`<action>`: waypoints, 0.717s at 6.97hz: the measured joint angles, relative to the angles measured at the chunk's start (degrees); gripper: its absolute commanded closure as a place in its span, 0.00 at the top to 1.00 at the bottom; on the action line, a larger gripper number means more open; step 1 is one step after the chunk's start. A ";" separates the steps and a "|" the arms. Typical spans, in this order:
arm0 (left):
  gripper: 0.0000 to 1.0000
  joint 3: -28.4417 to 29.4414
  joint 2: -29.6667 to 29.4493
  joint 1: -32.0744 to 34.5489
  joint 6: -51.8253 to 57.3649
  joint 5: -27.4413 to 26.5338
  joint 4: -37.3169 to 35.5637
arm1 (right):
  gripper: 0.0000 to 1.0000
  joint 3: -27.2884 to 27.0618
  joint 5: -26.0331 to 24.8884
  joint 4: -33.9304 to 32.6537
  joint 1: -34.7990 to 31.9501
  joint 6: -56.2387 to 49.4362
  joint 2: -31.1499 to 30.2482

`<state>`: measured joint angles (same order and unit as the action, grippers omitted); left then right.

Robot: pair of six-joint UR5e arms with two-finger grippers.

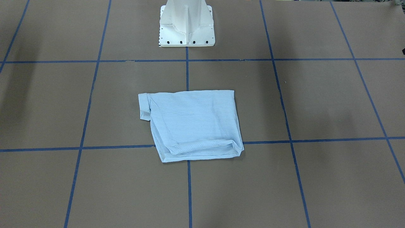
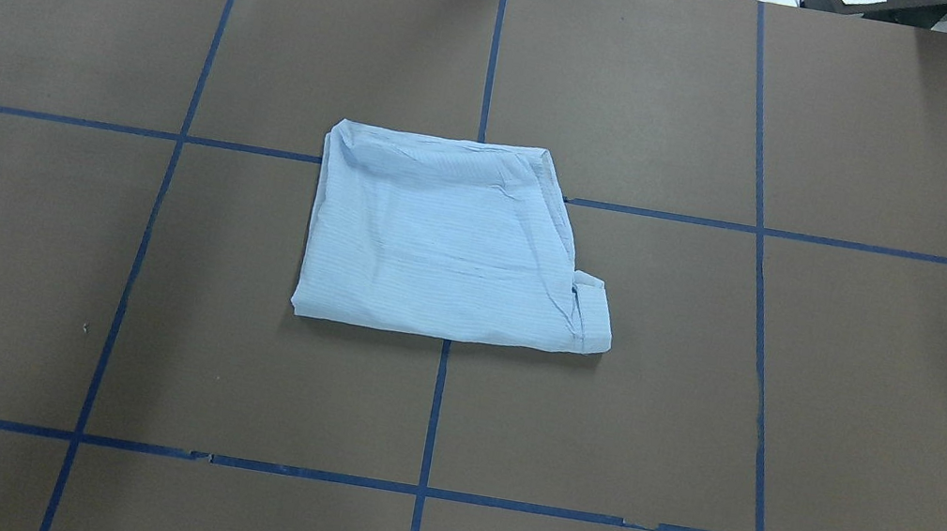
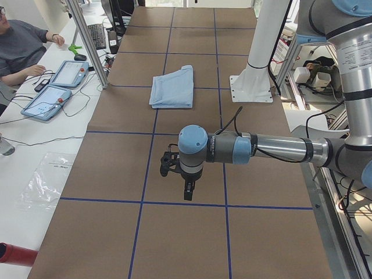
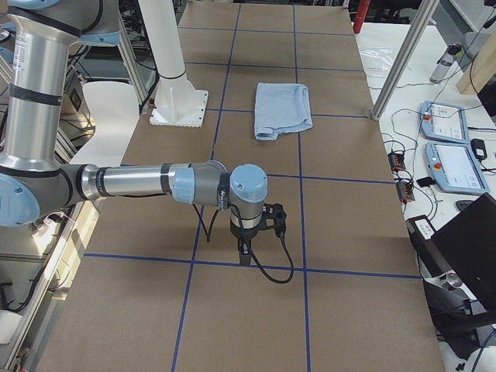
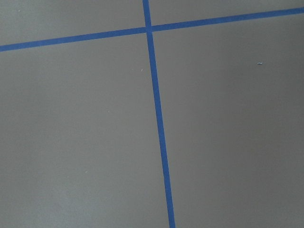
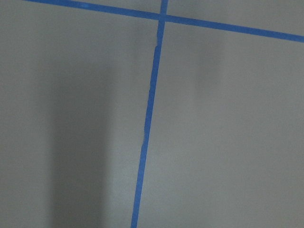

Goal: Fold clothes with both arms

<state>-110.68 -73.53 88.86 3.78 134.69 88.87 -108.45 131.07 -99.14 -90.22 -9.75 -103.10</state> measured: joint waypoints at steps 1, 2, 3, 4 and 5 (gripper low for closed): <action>1.00 0.09 0.06 0.00 0.00 -0.02 -0.01 | 1.00 0.00 0.04 0.00 0.03 0.05 0.00; 1.00 0.18 0.11 0.00 0.00 -0.04 -0.01 | 1.00 0.00 0.06 0.00 0.02 0.07 0.00; 1.00 0.31 0.13 0.00 0.00 -0.04 -0.04 | 1.00 0.00 0.31 0.00 -0.01 0.08 -0.01; 1.00 0.46 0.14 0.00 0.00 -0.05 -0.07 | 1.00 0.04 0.79 0.00 -0.02 0.08 -0.05; 1.00 0.51 0.14 0.00 0.00 -0.05 -0.09 | 1.00 0.07 1.04 0.00 0.00 0.08 -0.07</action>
<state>-110.17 -73.39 88.86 3.78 134.65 88.78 -108.38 132.10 -99.14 -90.21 -9.67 -103.17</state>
